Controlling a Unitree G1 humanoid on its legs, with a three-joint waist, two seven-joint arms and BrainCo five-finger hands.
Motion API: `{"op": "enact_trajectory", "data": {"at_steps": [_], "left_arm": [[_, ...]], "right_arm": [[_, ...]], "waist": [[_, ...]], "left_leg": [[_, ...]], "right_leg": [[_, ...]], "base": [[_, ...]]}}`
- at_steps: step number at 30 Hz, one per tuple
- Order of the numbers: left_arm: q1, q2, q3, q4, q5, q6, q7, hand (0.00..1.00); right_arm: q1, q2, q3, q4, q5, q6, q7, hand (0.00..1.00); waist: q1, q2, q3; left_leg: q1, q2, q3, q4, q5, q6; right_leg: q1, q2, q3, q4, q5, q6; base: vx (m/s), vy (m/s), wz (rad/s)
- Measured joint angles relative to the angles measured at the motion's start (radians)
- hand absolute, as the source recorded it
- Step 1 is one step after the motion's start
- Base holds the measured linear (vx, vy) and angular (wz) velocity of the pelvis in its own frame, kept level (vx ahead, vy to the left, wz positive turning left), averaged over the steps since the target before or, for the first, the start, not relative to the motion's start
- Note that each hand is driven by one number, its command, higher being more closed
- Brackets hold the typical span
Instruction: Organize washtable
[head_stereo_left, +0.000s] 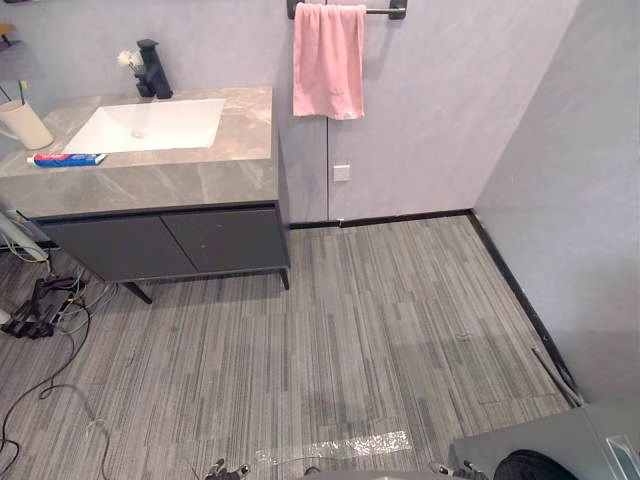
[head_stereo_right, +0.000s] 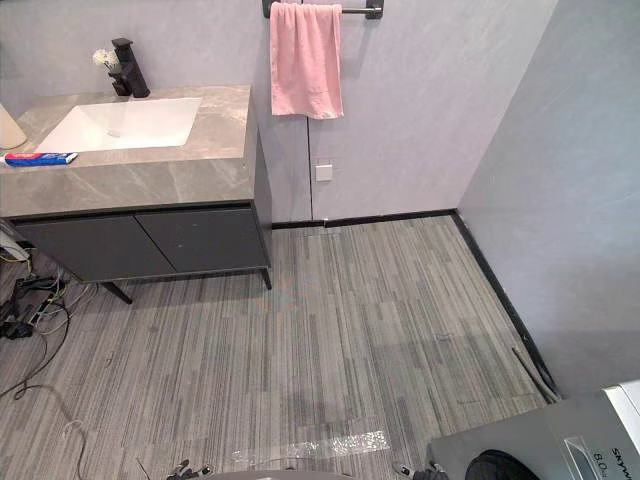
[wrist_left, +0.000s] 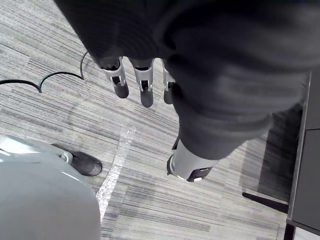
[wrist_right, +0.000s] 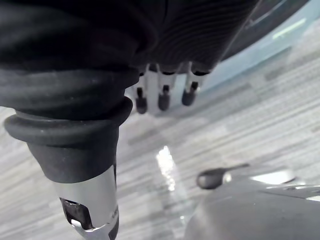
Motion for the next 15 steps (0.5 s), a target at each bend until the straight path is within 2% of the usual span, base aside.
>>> {"op": "enact_trajectory", "data": {"at_steps": [15], "left_arm": [[-0.002,0.001,0.0,0.0,0.0,-0.007,0.0,0.0]], "right_arm": [[-0.002,0.003,-0.002,0.001,0.0,0.0,0.0,0.0]], "waist": [[0.0,-0.006,0.002]], "left_leg": [[0.005,-0.002,0.001,0.0,0.001,0.002]], "right_leg": [[0.02,-0.001,0.001,-0.015,0.002,-0.003]], "base": [[0.06,0.006,0.0]]}}
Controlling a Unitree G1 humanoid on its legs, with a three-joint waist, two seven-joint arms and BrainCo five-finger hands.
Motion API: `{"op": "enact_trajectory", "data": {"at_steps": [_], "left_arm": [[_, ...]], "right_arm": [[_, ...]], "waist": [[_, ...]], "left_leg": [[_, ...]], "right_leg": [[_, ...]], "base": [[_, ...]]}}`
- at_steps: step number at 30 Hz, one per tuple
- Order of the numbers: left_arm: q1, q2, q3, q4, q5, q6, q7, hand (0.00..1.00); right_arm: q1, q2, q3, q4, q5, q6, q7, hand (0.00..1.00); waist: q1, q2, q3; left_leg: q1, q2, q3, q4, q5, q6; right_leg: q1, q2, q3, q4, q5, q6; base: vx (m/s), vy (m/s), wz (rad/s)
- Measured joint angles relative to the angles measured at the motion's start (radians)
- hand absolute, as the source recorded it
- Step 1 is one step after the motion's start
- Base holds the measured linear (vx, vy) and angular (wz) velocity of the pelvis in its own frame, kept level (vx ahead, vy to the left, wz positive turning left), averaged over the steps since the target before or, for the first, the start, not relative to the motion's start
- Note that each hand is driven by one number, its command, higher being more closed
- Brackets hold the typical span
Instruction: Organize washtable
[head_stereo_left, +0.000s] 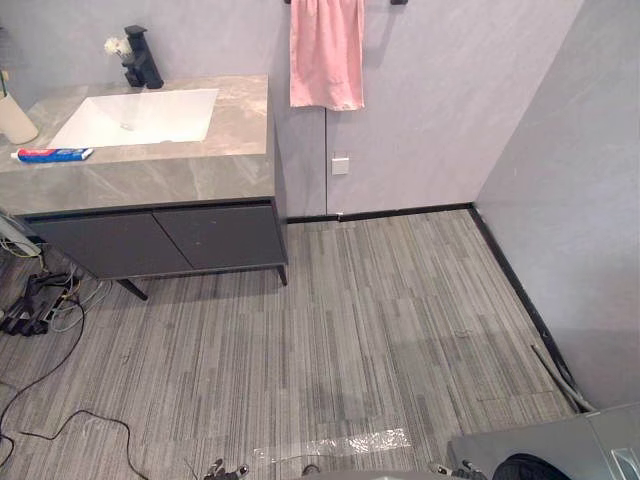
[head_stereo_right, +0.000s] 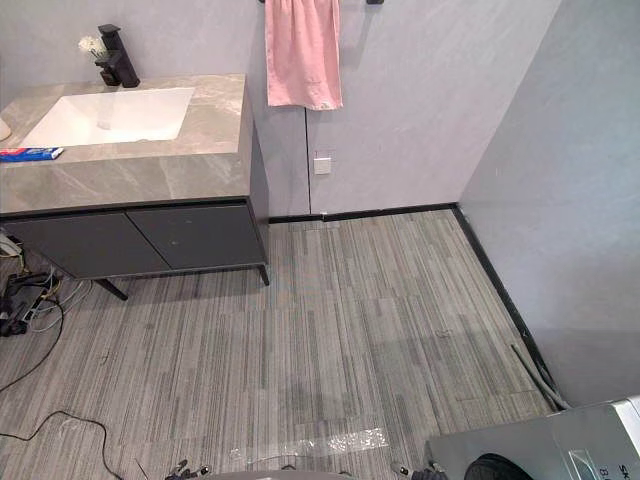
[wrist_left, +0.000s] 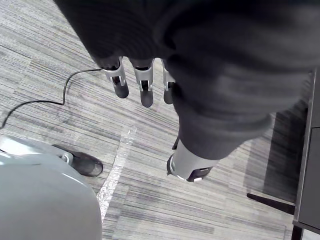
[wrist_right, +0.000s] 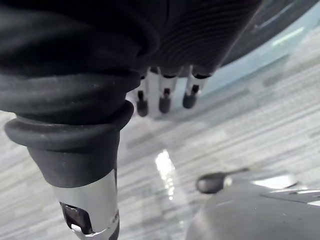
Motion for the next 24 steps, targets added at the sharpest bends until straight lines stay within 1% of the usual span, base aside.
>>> {"op": "enact_trajectory", "data": {"at_steps": [24], "left_arm": [[0.001,0.0,0.003,0.001,0.0,-0.004,0.001,0.0]], "right_arm": [[0.001,0.001,-0.001,0.0,0.001,0.001,0.0,0.0]], "waist": [[0.0,-0.003,-0.001]], "left_leg": [[0.007,0.001,0.003,0.002,-0.001,0.0]], "right_leg": [[0.0,0.0,0.004,0.0,0.0,0.0]], "base": [[-0.01,0.006,0.0]]}}
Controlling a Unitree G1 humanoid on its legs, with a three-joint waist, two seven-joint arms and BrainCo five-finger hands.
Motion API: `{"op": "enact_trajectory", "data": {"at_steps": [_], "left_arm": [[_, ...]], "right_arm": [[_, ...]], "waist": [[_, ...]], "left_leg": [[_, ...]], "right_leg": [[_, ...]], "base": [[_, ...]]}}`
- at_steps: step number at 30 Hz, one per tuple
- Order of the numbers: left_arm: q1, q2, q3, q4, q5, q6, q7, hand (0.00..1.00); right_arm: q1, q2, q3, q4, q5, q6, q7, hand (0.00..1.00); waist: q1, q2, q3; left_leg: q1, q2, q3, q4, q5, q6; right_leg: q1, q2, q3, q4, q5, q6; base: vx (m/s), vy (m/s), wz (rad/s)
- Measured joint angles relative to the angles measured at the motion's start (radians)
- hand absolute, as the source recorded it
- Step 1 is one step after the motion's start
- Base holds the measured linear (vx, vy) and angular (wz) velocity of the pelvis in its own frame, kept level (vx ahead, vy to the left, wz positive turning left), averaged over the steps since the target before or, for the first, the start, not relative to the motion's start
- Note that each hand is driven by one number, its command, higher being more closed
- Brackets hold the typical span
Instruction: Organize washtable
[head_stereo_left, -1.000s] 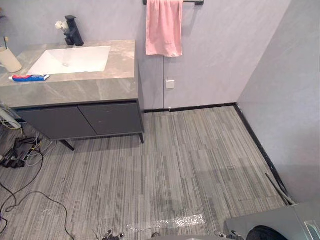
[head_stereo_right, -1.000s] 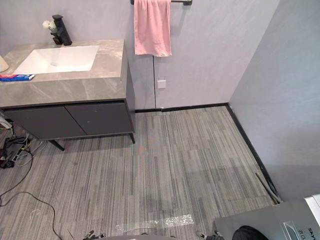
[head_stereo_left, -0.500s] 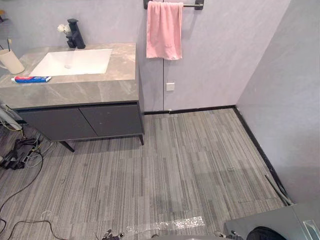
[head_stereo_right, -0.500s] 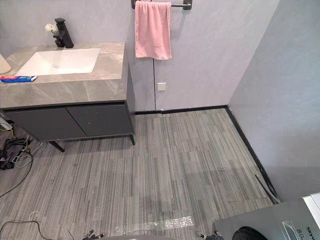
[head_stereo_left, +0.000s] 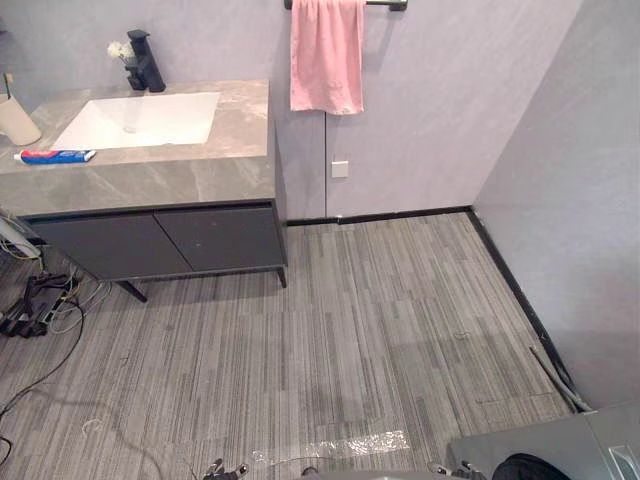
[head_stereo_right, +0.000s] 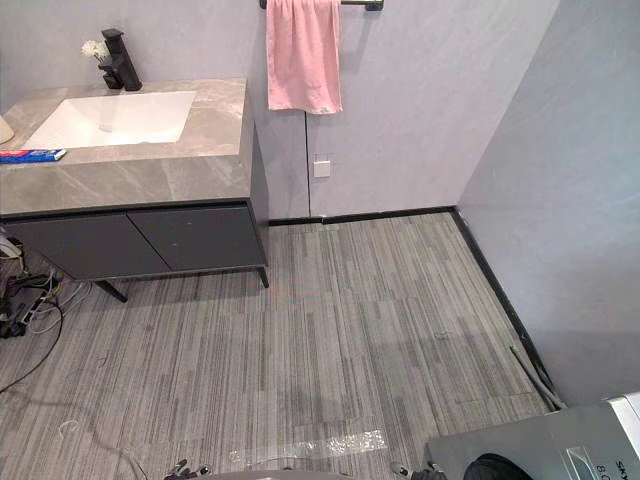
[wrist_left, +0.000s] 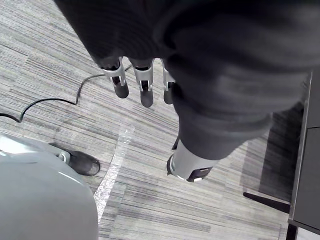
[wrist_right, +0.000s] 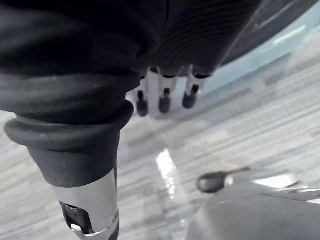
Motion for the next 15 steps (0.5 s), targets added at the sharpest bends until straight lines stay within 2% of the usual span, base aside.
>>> {"op": "enact_trajectory", "data": {"at_steps": [2,3,4,5,6,7,8,9,11,12,13,15], "left_arm": [[0.0,-0.001,0.004,0.0,0.0,0.0,0.0,0.0],[-0.001,-0.003,0.05,-0.008,-0.001,0.0,0.0,0.0],[0.003,-0.006,0.08,-0.011,-0.002,0.0,0.0,0.0],[0.002,-0.02,0.15,-0.013,-0.003,0.001,0.003,0.0],[-0.002,-0.026,0.195,-0.018,-0.01,0.002,0.004,0.0],[-0.007,-0.026,0.2,-0.038,-0.011,0.004,0.004,0.0],[-0.009,-0.033,0.203,-0.071,-0.017,0.005,0.002,0.0],[-0.003,-0.044,0.208,-0.093,-0.024,0.005,0.003,0.0],[0.001,-0.047,0.206,-0.097,-0.023,0.006,0.004,0.0],[0.001,-0.053,0.206,-0.098,-0.023,0.006,0.004,0.0],[0.005,-0.067,0.207,-0.098,-0.023,0.006,0.004,0.0],[0.004,-0.084,0.207,-0.099,-0.022,0.006,0.004,0.0]], "right_arm": [[-0.001,0.0,0.0,0.0,0.0,0.0,0.0,0.0],[-0.015,0.008,0.001,-0.001,0.0,-0.001,0.0,0.0],[-0.018,0.014,0.002,-0.003,0.0,-0.001,0.0,0.0],[-0.015,0.018,0.011,-0.017,0.001,-0.002,0.0,0.0],[-0.006,0.023,0.037,-0.041,0.004,-0.003,-0.001,0.0],[0.0,0.029,0.05,-0.045,0.004,-0.005,-0.001,0.0],[0.008,0.026,0.06,-0.046,0.004,-0.006,-0.002,0.0],[0.017,0.019,0.082,-0.05,0.007,-0.007,-0.003,0.0],[0.016,0.016,0.091,-0.06,0.007,-0.005,-0.003,0.0],[0.016,0.013,0.091,-0.066,0.007,-0.005,-0.003,0.0],[0.014,0.009,0.091,-0.08,0.007,0.001,-0.002,0.0],[0.008,-0.001,0.088,-0.098,0.007,0.003,-0.001,0.0]], "waist": [[0.0,0.0,0.002],[0.003,-0.011,0.039],[0.006,-0.01,0.055],[0.013,-0.021,0.057],[0.02,-0.024,0.064],[0.024,-0.028,0.068],[0.035,-0.029,0.072],[0.058,-0.034,0.078],[0.057,-0.03,0.08],[0.058,-0.027,0.08],[0.065,-0.02,0.079],[0.085,-0.01,0.074]], "left_leg": [[0.004,0.008,0.008,0.006,-0.008,-0.013],[-0.005,0.018,0.037,0.096,-0.063,-0.032],[-0.025,0.024,0.05,0.169,-0.102,-0.039],[-0.093,0.057,0.083,0.347,-0.185,-0.055],[-0.187,0.097,0.117,0.572,-0.223,-0.073],[-0.248,0.116,0.117,0.694,-0.214,-0.057],[-0.324,0.143,0.112,0.845,-0.177,-0.006],[-0.417,0.177,0.107,1.024,-0.131,0.013],[-0.458,0.174,0.094,1.043,-0.136,0.001],[-0.467,0.171,0.091,1.025,-0.149,-0.021],[-0.469,0.163,0.086,0.951,-0.175,-0.062],[-0.465,0.138,0.064,0.784,-0.18,-0.07]], "right_leg": [[0.001,0.004,0.002,0.011,-0.003,0.0],[0.001,0.009,0.006,0.078,-0.034,-0.007],[-0.002,0.01,0.013,0.111,-0.052,-0.016],[-0.02,0.028,0.025,0.182,-0.089,-0.033],[-0.053,0.044,0.026,0.241,-0.138,-0.055],[-0.061,0.052,0.024,0.265,-0.15,-0.064],[-0.069,0.064,0.026,0.295,-0.164,-0.074],[-0.067,0.076,0.04,0.338,-0.188,-0.101],[-0.067,0.076,0.055,0.35,-0.202,-0.099],[-0.07,0.076,0.066,0.349,-0.203,-0.099],[-0.079,0.074,0.099,0.349,-0.203,-0.099],[-0.092,0.074,0.15,0.347,-0.207,-0.091]], "base": [[0.0,-0.009,-0.12],[-0.02,-0.033,-0.3],[-0.06,-0.083,-0.51],[-0.14,-0.123,-0.42],[-0.15,-0.131,-0.29],[-0.15,-0.132,-0.15],[-0.06,-0.096,-0.3],[-0.02,-0.079,-0.36],[0.05,-0.014,-0.23],[0.12,0.055,-0.38],[0.2,0.112,-0.66],[0.24,0.154,-0.79]]}}
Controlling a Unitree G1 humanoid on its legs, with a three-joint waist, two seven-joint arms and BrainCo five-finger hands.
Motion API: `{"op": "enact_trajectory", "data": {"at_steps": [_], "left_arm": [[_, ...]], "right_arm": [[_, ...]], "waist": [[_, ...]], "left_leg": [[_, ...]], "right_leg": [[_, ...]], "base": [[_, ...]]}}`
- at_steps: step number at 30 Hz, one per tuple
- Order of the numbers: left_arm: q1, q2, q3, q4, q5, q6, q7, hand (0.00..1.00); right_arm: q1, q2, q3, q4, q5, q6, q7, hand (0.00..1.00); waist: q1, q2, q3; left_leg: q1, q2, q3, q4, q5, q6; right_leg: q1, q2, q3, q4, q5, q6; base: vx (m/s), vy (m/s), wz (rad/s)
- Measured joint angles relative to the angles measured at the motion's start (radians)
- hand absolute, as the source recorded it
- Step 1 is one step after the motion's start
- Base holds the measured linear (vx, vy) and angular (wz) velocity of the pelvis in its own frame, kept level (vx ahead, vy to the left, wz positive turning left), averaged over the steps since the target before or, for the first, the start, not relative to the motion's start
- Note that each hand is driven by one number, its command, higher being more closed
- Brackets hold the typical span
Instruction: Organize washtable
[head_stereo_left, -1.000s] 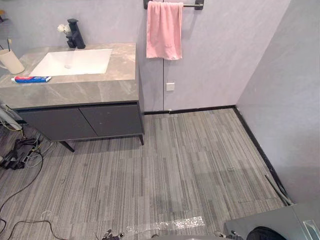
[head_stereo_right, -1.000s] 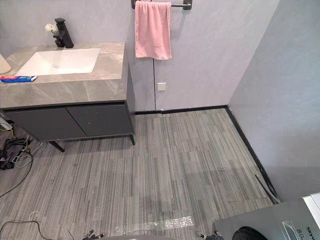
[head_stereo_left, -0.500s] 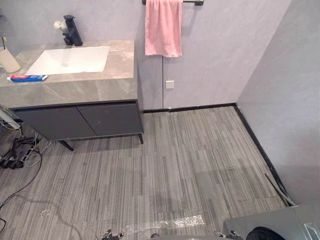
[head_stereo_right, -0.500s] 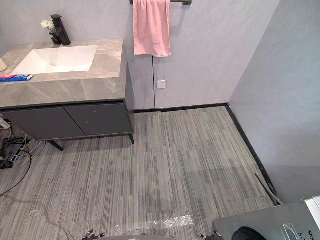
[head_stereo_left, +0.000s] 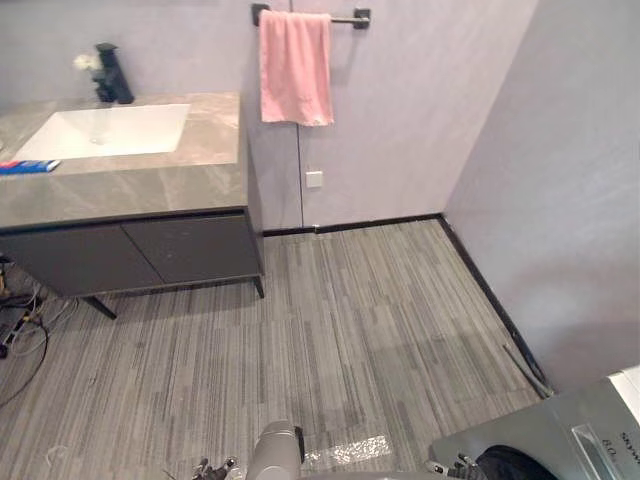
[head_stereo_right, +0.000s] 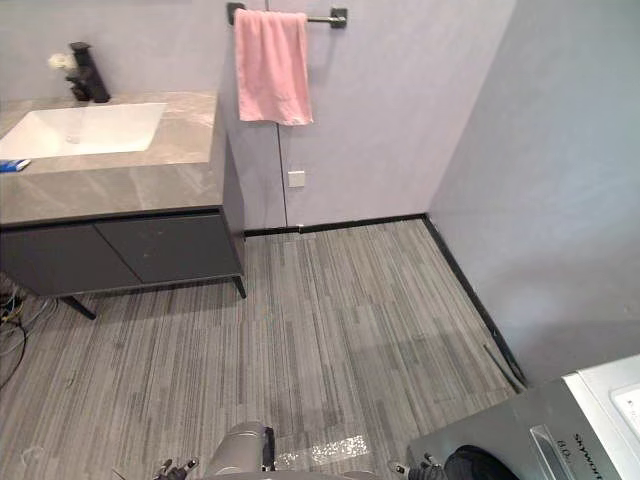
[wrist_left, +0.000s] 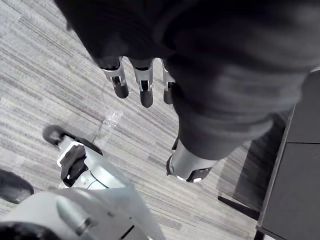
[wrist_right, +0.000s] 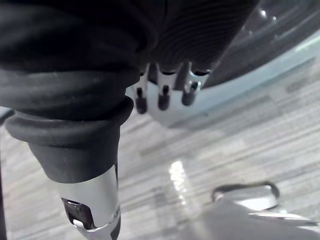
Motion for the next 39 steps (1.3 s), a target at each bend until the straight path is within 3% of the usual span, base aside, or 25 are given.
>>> {"op": "enact_trajectory", "data": {"at_steps": [2,3,6,7,8,10,12,13,15,17,18,19,20,22,24,25,26,27,29,32,34,35,37,38,39], "left_arm": [[0.005,-0.015,0.0,0.0,0.0,0.0,-0.001,0.0],[0.011,-0.022,-0.001,0.001,-0.003,0.0,-0.003,0.0],[0.017,0.006,0.009,-0.001,-0.008,-0.003,-0.003,0.0],[0.006,0.01,0.011,0.0,-0.008,-0.002,-0.002,0.0],[-0.004,0.017,-0.004,0.003,-0.008,0.0,-0.002,0.0],[-0.027,0.023,-0.036,0.003,-0.007,0.001,-0.003,0.0],[-0.065,0.019,-0.059,-0.003,-0.006,0.0,-0.005,0.0],[-0.078,0.015,-0.06,-0.006,-0.006,-0.001,-0.005,0.0],[-0.116,0.005,-0.072,-0.012,-0.005,-0.006,-0.003,0.0],[-0.117,0.009,-0.093,-0.012,-0.004,-0.01,0.001,0.0],[-0.115,0.008,-0.096,-0.013,-0.002,-0.012,0.003,0.0],[-0.111,0.006,-0.106,-0.012,0.002,-0.013,0.006,0.0],[-0.112,0.005,-0.112,-0.012,0.003,-0.014,0.01,0.0],[-0.12,-0.001,-0.11,-0.013,0.008,-0.02,0.022,0.0],[-0.118,-0.009,-0.108,-0.016,0.014,-0.021,0.028,0.0],[-0.11,-0.014,-0.113,-0.059,0.002,-0.022,0.042,0.0],[-0.099,-0.013,-0.126,-0.094,-0.004,-0.022,0.044,0.0],[-0.076,-0.006,-0.172,-0.181,-0.028,-0.029,0.049,0.0],[-0.052,-0.004,-0.229,-0.329,-0.064,-0.035,0.06,0.0],[-0.008,-0.013,-0.305,-0.594,-0.099,-0.066,0.073,0.0],[0.002,-0.04,-0.346,-0.742,-0.094,-0.068,0.112,0.0],[0.004,-0.048,-0.374,-0.864,-0.054,-0.066,0.15,0.0],[0.012,-0.052,-0.385,-0.981,-0.001,-0.064,0.189,0.0],[0.02,-0.052,-0.385,-1.062,0.047,-0.067,0.222,0.0],[0.019,-0.053,-0.401,-1.132,0.125,-0.072,0.259,0.0]], "right_arm": [[-0.01,-0.002,-0.011,-0.007,0.0,0.001,0.002,0.0],[-0.008,0.01,-0.024,-0.015,0.001,0.0,0.006,0.0],[0.033,0.074,-0.039,-0.038,0.002,0.0,0.022,0.0],[0.033,0.081,-0.047,-0.052,0.003,0.0,0.027,0.0],[0.036,0.082,-0.052,-0.072,0.01,-0.003,0.03,0.0],[0.029,0.082,-0.055,-0.092,0.011,-0.007,0.038,0.0],[0.025,0.084,-0.052,-0.107,0.012,-0.01,0.037,0.0],[0.02,0.084,-0.049,-0.11,0.015,-0.012,0.036,0.0],[0.002,0.089,-0.036,-0.14,0.037,-0.013,0.016,0.0],[0.004,0.096,0.029,-0.241,0.041,-0.01,-0.008,0.0],[0.01,0.093,0.085,-0.345,0.043,-0.009,-0.02,0.0],[0.025,0.085,0.147,-0.473,0.049,-0.012,-0.028,0.0],[0.031,0.079,0.173,-0.541,0.051,-0.017,-0.029,0.0],[0.039,0.07,0.23,-0.729,0.048,-0.065,-0.027,0.0],[0.048,0.079,0.242,-0.799,0.044,-0.083,-0.029,0.0],[0.074,0.075,0.264,-0.839,0.04,-0.085,-0.031,0.0],[0.079,0.079,0.275,-0.862,0.04,-0.087,-0.032,0.0],[0.093,0.076,0.275,-0.899,0.04,-0.099,-0.038,0.0],[0.097,0.072,0.254,-0.946,0.04,-0.112,-0.058,0.0],[0.086,0.044,0.214,-1.053,0.039,-0.122,-0.08,0.0],[0.084,0.018,0.179,-1.084,0.035,-0.123,-0.105,0.0],[0.077,0.012,0.171,-1.091,0.029,-0.123,-0.122,0.0],[0.071,0.024,0.175,-1.09,0.026,-0.121,-0.138,0.0],[0.085,0.044,0.181,-1.092,0.025,-0.122,-0.144,0.0],[0.093,0.056,0.203,-1.102,0.012,-0.122,-0.149,0.0]], "waist": [[0.003,0.024,-0.011],[0.018,0.031,-0.027],[0.025,-0.03,-0.08],[0.023,-0.039,-0.073],[0.013,-0.037,-0.059],[-0.002,-0.02,-0.045],[-0.009,-0.02,-0.043],[-0.011,-0.02,-0.043],[-0.019,-0.017,-0.04],[-0.038,-0.018,-0.038],[-0.04,-0.017,-0.037],[-0.058,-0.005,-0.043],[-0.063,-0.004,-0.05],[-0.057,0.018,-0.049],[-0.065,0.028,-0.047],[-0.062,0.022,-0.043],[-0.049,0.014,-0.038],[-0.042,0.016,-0.025],[-0.028,0.006,-0.019],[-0.028,0.007,-0.015],[-0.029,0.027,-0.015],[-0.025,0.032,-0.021],[-0.002,0.021,-0.043],[0.0,-0.006,-0.075],[-0.006,-0.024,-0.074]], "left_leg": [[0.002,-0.019,-0.043,-0.186,0.007,0.009],[0.014,-0.021,-0.03,-0.221,0.049,0.038],[0.072,-0.089,0.056,-0.24,-0.014,0.068],[0.119,-0.106,0.078,-0.234,-0.042,0.099],[0.177,-0.112,0.09,-0.231,-0.076,0.115],[0.264,-0.111,0.085,-0.225,-0.118,0.123],[0.357,-0.102,0.065,-0.272,-0.142,0.115],[0.37,-0.097,0.057,-0.285,-0.153,0.112],[0.41,-0.07,0.048,-0.296,-0.193,0.086],[0.441,-0.059,0.059,-0.317,-0.218,0.057],[0.49,-0.061,0.069,-0.36,-0.226,0.04],[0.537,-0.052,0.052,-0.393,-0.233,0.015],[0.552,-0.047,0.035,-0.4,-0.228,0.006],[0.547,-0.015,-0.046,-0.356,-0.188,-0.039],[0.497,-0.002,-0.121,-0.198,-0.104,-0.009],[0.405,0.001,-0.146,0.047,0.088,0.021],[0.361,0.02,-0.145,0.144,0.105,0.028],[0.281,0.06,-0.121,0.299,0.081,0.04],[0.156,0.074,-0.102,0.387,0.036,0.047],[-0.006,0.043,-0.014,0.261,-0.03,0.016],[-0.044,-0.009,0.057,0.042,-0.033,0.008],[-0.044,-0.06,0.087,-0.139,-0.02,0.002],[-0.033,-0.104,0.087,-0.198,0.045,0.047],[-0.014,-0.156,0.085,-0.215,0.038,0.108],[0.018,-0.182,0.075,-0.216,0.021,0.16]], "right_leg": [[-0.019,-0.006,0.051,-0.002,-0.021,0.024],[-0.031,-0.011,0.086,0.016,-0.052,0.039],[-0.037,-0.103,0.105,0.124,-0.113,0.141],[-0.082,-0.117,0.088,0.29,-0.1,0.201],[-0.146,-0.117,0.061,0.498,-0.026,0.255],[-0.238,-0.131,-0.013,0.75,0.015,0.233],[-0.312,-0.165,-0.105,0.781,-0.009,0.195],[-0.334,-0.175,-0.132,0.744,-0.014,0.187],[-0.408,-0.177,-0.183,0.521,-0.01,0.191],[-0.431,-0.172,-0.177,0.248,0.048,0.193],[-0.433,-0.157,-0.156,0.107,0.131,0.19],[-0.431,-0.154,-0.151,0.111,0.241,0.181],[-0.436,-0.148,-0.155,0.139,0.257,0.161],[-0.454,-0.131,-0.188,0.244,0.173,0.115],[-0.395,-0.126,-0.226,0.262,0.111,0.08],[-0.291,-0.122,-0.255,0.215,0.084,0.055],[-0.243,-0.122,-0.257,0.187,0.074,0.045],[-0.155,-0.109,-0.276,0.136,0.069,0.04],[-0.062,-0.11,-0.306,0.077,0.054,0.025],[0.053,-0.135,-0.358,-0.013,-0.018,0.06],[0.123,-0.157,-0.396,-0.044,-0.06,0.082],[0.171,-0.168,-0.407,-0.082,-0.094,0.094],[0.2,-0.182,-0.397,-0.111,-0.114,0.11],[0.208,-0.21,-0.379,-0.082,-0.117,0.145],[0.151,-0.248,-0.328,0.113,-0.106,0.165]], "base": [[0.33,0.272,-0.81],[0.41,0.333,-0.8],[0.35,0.218,-0.5],[0.44,0.238,-0.38],[0.49,0.261,-0.26],[0.4,0.168,0.02],[0.38,0.083,0.16],[0.37,0.028,0.16],[0.43,-0.027,0.02],[0.41,-0.083,-0.11],[0.5,-0.136,-0.05],[0.56,-0.152,0.08],[0.66,-0.183,0.13],[0.72,-0.26,0.2],[0.61,-0.267,0.53],[0.58,-0.251,0.47],[0.66,-0.285,0.53],[0.57,-0.25,0.41],[0.41,-0.156,0.38],[0.36,-0.026,0.35],[0.48,0.105,0.52],[0.51,0.147,0.34],[0.38,0.115,-0.03],[0.51,0.106,0.09],[1.04,0.151,0.58]]}}
